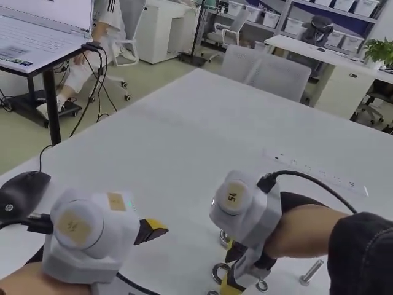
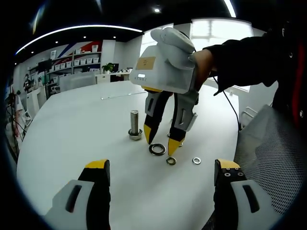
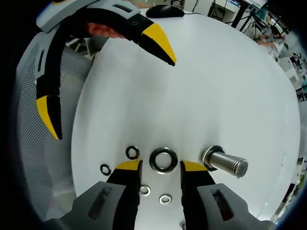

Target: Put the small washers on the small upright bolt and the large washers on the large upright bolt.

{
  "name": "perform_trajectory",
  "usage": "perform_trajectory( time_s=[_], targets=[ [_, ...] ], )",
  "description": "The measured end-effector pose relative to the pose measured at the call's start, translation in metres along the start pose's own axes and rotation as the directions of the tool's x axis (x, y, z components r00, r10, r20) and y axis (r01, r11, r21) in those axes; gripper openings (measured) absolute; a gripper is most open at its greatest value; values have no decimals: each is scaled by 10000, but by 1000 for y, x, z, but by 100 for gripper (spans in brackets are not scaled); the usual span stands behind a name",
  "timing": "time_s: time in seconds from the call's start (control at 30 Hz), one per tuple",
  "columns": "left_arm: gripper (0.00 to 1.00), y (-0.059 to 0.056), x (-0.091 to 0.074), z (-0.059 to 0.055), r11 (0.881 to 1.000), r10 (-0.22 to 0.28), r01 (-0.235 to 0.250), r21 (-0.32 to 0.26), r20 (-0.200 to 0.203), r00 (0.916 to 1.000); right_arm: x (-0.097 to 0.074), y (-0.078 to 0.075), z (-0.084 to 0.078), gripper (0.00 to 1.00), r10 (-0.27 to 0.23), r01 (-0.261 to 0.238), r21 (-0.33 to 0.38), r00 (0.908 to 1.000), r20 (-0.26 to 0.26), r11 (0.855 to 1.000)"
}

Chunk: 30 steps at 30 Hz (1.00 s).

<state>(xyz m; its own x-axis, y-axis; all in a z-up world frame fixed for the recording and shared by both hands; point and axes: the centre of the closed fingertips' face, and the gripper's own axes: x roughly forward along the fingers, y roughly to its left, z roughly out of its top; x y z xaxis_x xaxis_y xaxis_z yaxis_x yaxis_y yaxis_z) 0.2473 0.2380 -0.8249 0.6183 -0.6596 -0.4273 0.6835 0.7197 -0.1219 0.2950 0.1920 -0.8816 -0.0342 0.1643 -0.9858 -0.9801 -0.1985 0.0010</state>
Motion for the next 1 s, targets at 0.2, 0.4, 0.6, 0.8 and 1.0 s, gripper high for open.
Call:
perform_trajectory(
  time_s=[0.2, 0.4, 0.6, 0.8, 1.0],
  targets=[
    [90, 0, 0, 0, 10000, 19, -19, -23, 21, 10000, 0, 0, 0, 33, -3, 2, -30, 10000, -36, 10000],
    [90, 0, 0, 0, 10000, 0, 0, -26, 16, 10000, 0, 0, 0, 25, -22, 22, -139, 10000, -28, 9999],
    [90, 0, 1, 0, 10000, -5, 5, -40, 22, 10000, 0, 0, 0, 24, -17, 16, -67, 10000, -38, 10000],
    [90, 1, 0, -1, 10000, -14, 14, -40, -4, 10000, 0, 0, 1, 24, -47, 46, -27, 10000, -45, 10000],
    [90, 1, 0, -1, 10000, -39, 39, -26, -46, 10000, 0, 0, 0, 23, -1, 2, 56, 10000, -52, 10000]
  ],
)
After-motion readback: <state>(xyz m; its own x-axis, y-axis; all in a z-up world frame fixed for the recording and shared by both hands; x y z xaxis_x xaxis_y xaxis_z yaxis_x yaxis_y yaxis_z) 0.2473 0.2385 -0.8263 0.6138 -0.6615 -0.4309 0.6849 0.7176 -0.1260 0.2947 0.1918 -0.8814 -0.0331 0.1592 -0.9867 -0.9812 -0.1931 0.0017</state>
